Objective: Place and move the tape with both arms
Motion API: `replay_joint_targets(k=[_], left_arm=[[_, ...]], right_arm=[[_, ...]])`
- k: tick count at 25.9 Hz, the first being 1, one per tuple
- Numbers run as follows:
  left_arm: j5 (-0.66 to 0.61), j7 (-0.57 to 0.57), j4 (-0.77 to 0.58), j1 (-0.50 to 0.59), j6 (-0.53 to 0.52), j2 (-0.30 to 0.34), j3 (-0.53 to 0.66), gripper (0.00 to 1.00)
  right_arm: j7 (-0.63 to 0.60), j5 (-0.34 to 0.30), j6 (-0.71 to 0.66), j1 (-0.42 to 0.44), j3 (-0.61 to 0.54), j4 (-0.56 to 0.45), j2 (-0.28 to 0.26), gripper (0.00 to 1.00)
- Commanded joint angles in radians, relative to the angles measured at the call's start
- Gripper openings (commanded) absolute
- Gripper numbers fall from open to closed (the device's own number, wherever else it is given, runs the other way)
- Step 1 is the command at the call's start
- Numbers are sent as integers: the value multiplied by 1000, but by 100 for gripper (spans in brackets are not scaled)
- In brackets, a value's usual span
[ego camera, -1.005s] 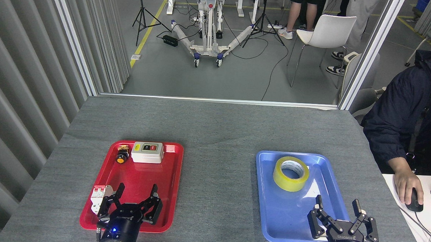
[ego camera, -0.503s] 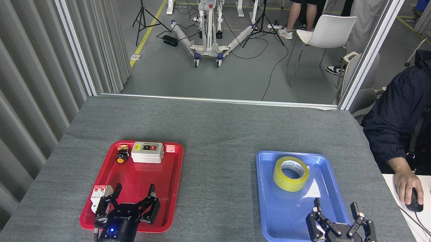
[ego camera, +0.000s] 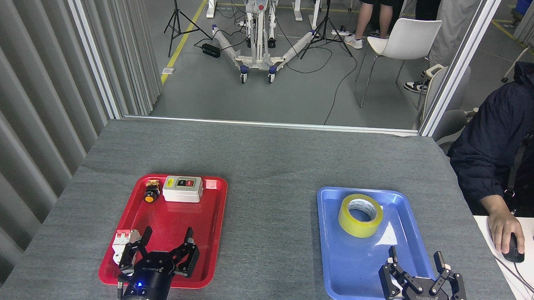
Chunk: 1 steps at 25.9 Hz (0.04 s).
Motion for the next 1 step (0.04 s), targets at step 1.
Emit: replay_joint_targets(k=[1], left_arm=[[-1, 1, 0, 2, 0, 0, 0, 100]], right_arm=[[2, 0, 0, -1, 0, 1, -1, 100]])
